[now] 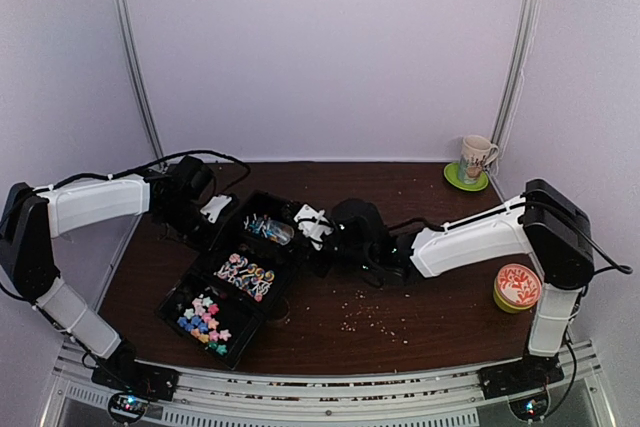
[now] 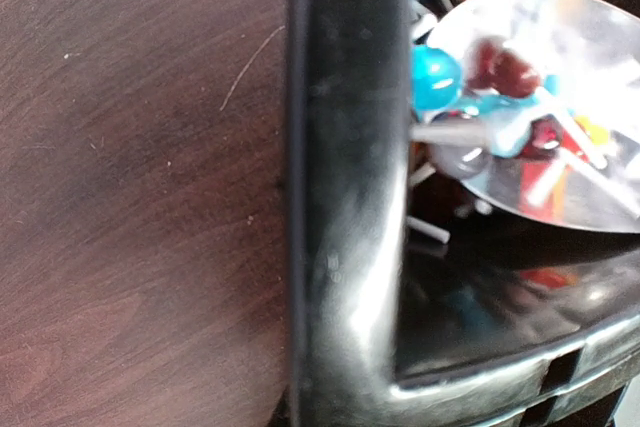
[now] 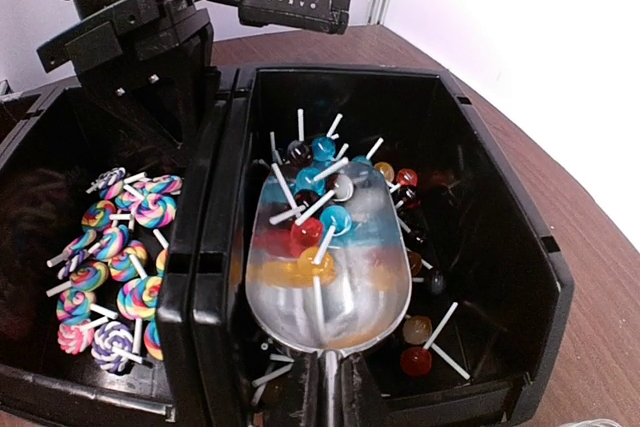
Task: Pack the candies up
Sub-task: Scoop the fake candies from the storage box.
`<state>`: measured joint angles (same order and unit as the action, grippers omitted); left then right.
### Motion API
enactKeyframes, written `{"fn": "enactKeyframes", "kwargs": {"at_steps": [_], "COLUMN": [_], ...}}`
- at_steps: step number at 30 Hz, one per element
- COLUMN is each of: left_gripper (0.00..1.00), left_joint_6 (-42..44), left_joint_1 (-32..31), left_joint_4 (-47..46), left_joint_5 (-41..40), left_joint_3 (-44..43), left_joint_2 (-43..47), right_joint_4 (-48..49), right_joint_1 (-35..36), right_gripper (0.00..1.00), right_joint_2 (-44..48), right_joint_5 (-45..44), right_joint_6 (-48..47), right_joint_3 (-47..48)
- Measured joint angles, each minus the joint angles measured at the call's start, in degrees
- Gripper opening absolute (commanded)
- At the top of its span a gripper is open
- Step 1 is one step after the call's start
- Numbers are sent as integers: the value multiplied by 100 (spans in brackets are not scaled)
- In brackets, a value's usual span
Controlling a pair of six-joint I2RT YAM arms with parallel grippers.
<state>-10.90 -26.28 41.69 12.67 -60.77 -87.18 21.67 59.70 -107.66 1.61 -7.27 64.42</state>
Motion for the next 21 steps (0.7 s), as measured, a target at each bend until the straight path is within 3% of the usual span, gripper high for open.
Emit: {"fn": "enactKeyframes", "kwargs": {"at_steps": [21], "left_gripper": [0], "left_joint_6": [0], "left_joint_1": [0], "left_joint_4": [0], "left_joint_5": [-4], "left_joint_3": [0], "left_joint_2": [0], "right_joint_4": [1287], "right_joint_1": [-140], "right_gripper": [0], "right_joint_2": [968], "right_joint_5": [-586], "right_joint_6": [-37], "right_joint_3": [-1231]}}
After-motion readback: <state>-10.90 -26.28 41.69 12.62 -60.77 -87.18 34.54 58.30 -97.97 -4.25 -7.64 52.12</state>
